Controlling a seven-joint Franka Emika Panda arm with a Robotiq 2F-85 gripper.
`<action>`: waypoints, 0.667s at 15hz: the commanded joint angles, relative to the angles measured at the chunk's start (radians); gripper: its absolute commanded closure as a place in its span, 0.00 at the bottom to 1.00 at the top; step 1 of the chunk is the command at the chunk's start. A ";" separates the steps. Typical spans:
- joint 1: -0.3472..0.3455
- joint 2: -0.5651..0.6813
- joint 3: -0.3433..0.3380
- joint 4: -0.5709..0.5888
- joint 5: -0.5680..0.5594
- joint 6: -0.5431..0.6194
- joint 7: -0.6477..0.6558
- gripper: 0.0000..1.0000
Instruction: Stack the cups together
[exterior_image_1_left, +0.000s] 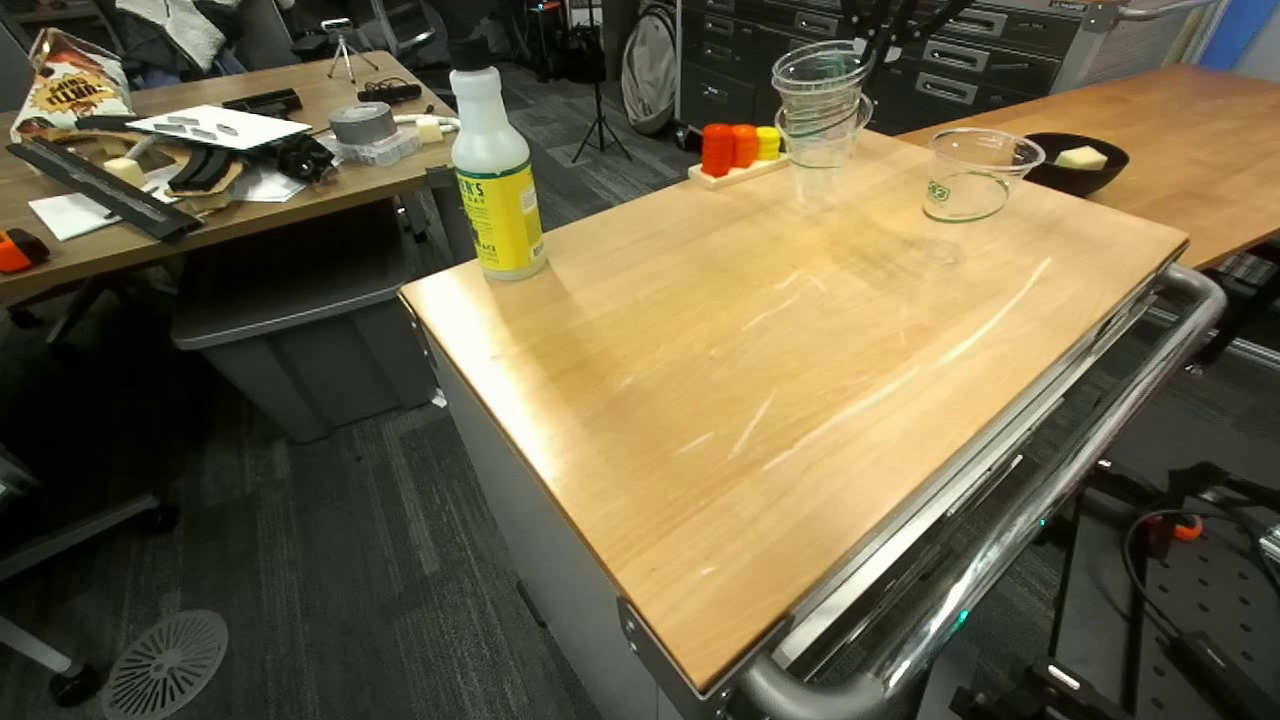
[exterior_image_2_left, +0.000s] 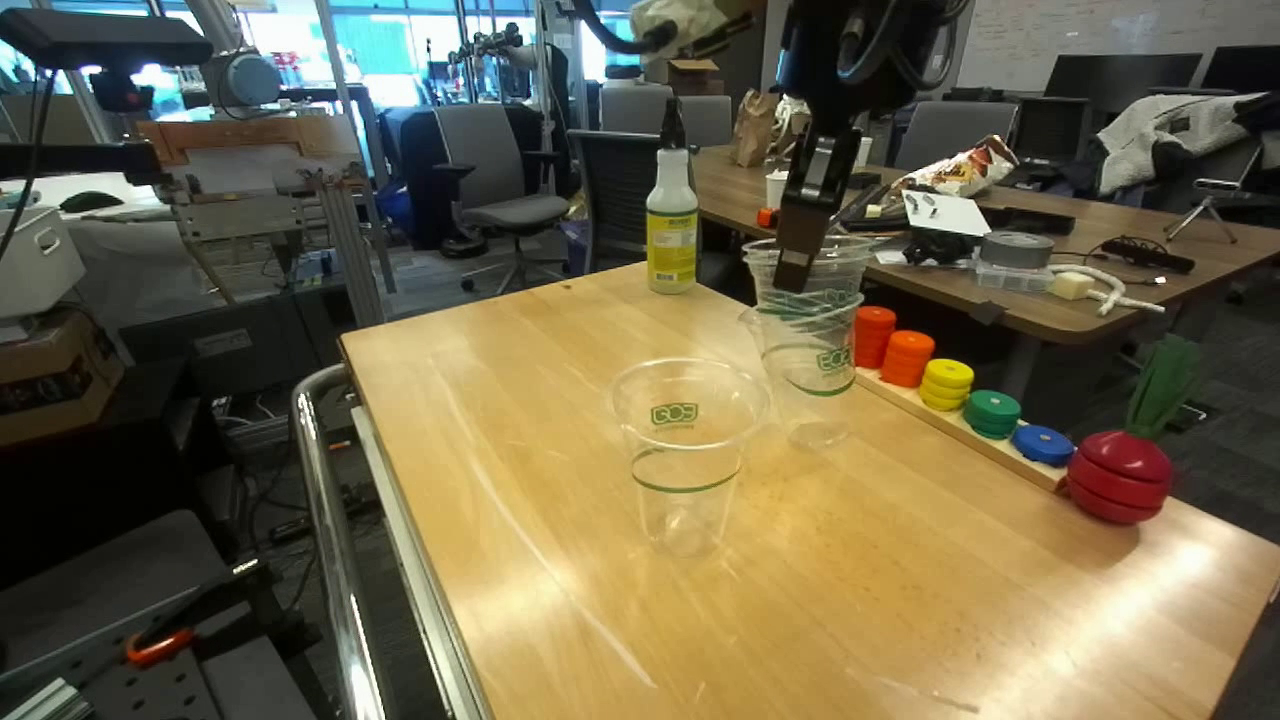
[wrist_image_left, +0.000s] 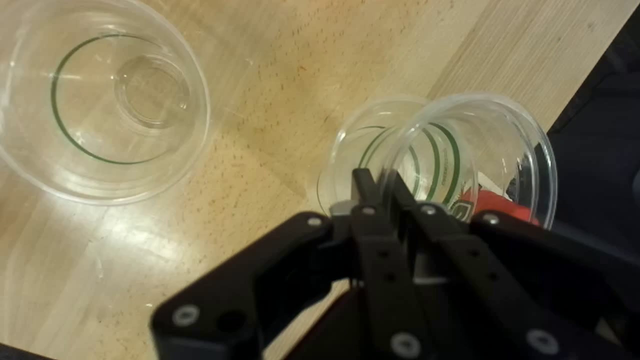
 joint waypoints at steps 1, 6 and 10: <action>0.002 0.018 -0.002 0.019 0.009 0.014 0.006 0.98; 0.006 0.003 -0.002 0.008 -0.007 0.015 0.003 0.98; 0.006 -0.019 -0.004 -0.006 -0.027 0.020 0.008 0.98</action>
